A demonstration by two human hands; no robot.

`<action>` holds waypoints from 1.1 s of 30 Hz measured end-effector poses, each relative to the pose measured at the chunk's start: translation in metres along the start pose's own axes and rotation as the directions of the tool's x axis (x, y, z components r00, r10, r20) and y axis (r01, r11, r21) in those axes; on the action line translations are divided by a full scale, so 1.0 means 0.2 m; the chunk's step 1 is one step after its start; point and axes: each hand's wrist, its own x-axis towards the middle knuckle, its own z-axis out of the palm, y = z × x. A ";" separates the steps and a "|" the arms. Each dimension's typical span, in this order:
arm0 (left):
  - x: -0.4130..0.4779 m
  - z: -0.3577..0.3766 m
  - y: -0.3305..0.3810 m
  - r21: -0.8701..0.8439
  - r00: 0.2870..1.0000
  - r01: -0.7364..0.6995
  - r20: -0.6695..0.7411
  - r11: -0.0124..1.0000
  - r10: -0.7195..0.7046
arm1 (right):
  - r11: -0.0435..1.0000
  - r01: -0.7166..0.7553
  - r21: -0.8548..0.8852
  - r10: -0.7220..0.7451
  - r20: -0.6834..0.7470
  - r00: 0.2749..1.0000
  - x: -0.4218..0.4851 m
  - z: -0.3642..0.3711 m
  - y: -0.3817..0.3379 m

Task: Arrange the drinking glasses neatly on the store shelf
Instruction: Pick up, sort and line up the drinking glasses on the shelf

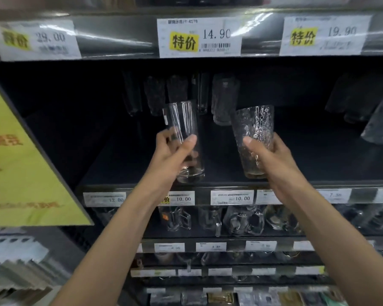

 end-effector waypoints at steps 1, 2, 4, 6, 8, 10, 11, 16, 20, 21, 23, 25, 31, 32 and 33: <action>0.02 0.00 -0.01 -0.018 1.000 -0.003 0.026 1.000 0.004 | 1.000 0.002 -0.002 -0.002 -0.009 1.000 0.02 -0.01 0.00; 0.04 0.00 -0.03 -0.010 0.999 -0.003 0.051 1.000 0.004 | 1.000 0.004 -0.009 -0.004 -0.015 1.000 0.03 -0.01 0.00; 0.08 0.01 -0.06 0.022 0.996 -0.002 0.087 1.000 0.000 | 1.000 0.013 -0.026 -0.014 -0.021 1.000 0.05 -0.02 0.02; 0.12 0.02 -0.08 0.052 0.995 0.001 0.098 0.999 -0.006 | 0.999 0.012 -0.041 -0.013 -0.021 1.000 0.07 -0.03 0.04; 0.15 0.03 -0.09 0.078 0.996 -0.003 0.087 0.997 -0.004 | 0.998 0.015 -0.068 -0.016 -0.015 1.000 0.09 -0.03 0.05; 0.18 0.03 -0.10 0.081 0.997 -0.013 0.072 0.997 0.007 | 0.998 0.024 -0.064 -0.024 -0.005 1.000 0.11 -0.04 0.07; 0.19 0.04 -0.10 0.083 0.998 -0.018 0.069 0.996 0.012 | 0.998 0.029 -0.054 -0.029 0.002 1.000 0.11 -0.04 0.07; 0.24 0.03 -0.12 0.107 0.997 -0.029 0.080 0.994 0.020 | 0.998 0.050 -0.047 -0.050 -0.010 0.999 0.14 -0.03 0.10; 0.28 0.02 -0.15 0.117 0.994 -0.038 0.104 0.992 0.026 | 0.995 0.065 -0.075 -0.064 0.011 0.998 0.14 -0.02 0.10; 0.30 0.02 -0.15 0.114 0.994 -0.037 0.105 0.993 0.025 | 0.995 0.067 -0.076 -0.066 0.015 0.998 0.14 -0.03 0.10; 0.32 0.01 -0.15 0.110 0.994 -0.030 0.111 0.993 0.018 | 0.994 0.066 -0.091 -0.065 0.016 0.998 0.16 -0.04 0.10; 0.36 0.00 -0.16 0.118 0.992 -0.024 0.128 0.993 0.009 | 0.990 0.066 -0.124 -0.065 0.013 0.998 0.18 -0.05 0.11; 0.49 0.01 -0.19 0.157 0.993 -0.008 0.117 0.988 -0.010 | 0.976 0.042 -0.213 -0.050 -0.034 0.998 0.32 -0.10 0.12; 0.52 0.03 -0.20 0.161 0.996 -0.007 0.093 0.987 -0.008 | 0.976 0.035 -0.214 -0.045 -0.042 0.998 0.35 -0.11 0.11; 0.55 0.04 -0.21 0.163 0.998 -0.007 0.066 0.987 -0.004 | 0.976 0.027 -0.215 -0.039 -0.051 0.998 0.38 -0.11 0.11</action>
